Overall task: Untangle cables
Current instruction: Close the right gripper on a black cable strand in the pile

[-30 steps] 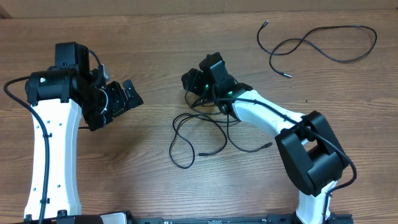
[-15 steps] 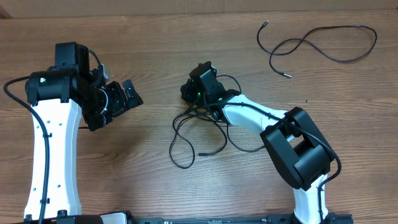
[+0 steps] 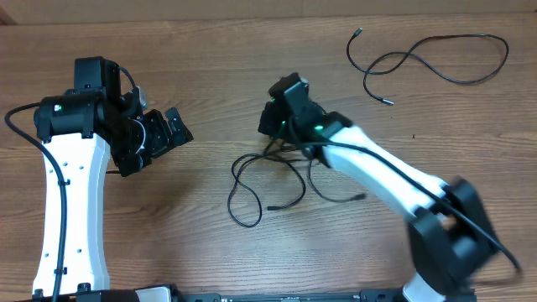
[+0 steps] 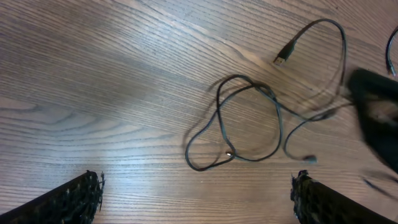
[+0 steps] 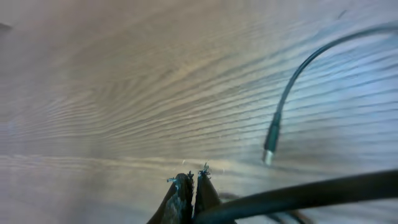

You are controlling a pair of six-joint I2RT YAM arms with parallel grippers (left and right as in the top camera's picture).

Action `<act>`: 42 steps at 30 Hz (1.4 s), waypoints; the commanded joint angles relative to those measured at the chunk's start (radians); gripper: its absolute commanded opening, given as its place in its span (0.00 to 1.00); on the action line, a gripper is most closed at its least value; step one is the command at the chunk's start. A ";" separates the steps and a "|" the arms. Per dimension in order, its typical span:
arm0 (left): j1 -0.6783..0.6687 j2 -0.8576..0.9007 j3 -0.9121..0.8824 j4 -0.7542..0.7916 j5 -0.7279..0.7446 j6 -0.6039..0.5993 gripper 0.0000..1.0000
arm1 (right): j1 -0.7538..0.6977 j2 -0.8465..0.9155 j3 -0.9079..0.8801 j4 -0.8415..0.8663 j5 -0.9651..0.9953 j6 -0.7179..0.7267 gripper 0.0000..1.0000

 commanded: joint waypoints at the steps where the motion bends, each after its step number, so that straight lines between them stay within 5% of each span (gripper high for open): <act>1: -0.001 0.004 0.000 0.001 -0.006 0.023 1.00 | -0.003 -0.145 0.026 -0.072 0.043 -0.054 0.04; 8: -0.001 0.004 0.000 0.001 -0.006 0.023 1.00 | -0.003 -0.368 0.026 -0.247 0.019 -0.108 0.04; 24: -0.001 0.004 0.000 0.002 -0.006 0.023 1.00 | -0.003 -0.679 0.026 -0.155 -0.165 -0.177 0.04; 31: -0.001 0.004 0.000 0.003 0.005 -0.005 1.00 | -0.003 -0.605 0.026 -0.298 0.144 -0.178 0.04; 42: -0.002 0.004 0.000 0.000 0.005 -0.023 0.99 | -0.003 -0.254 0.026 -0.299 0.125 -0.183 0.04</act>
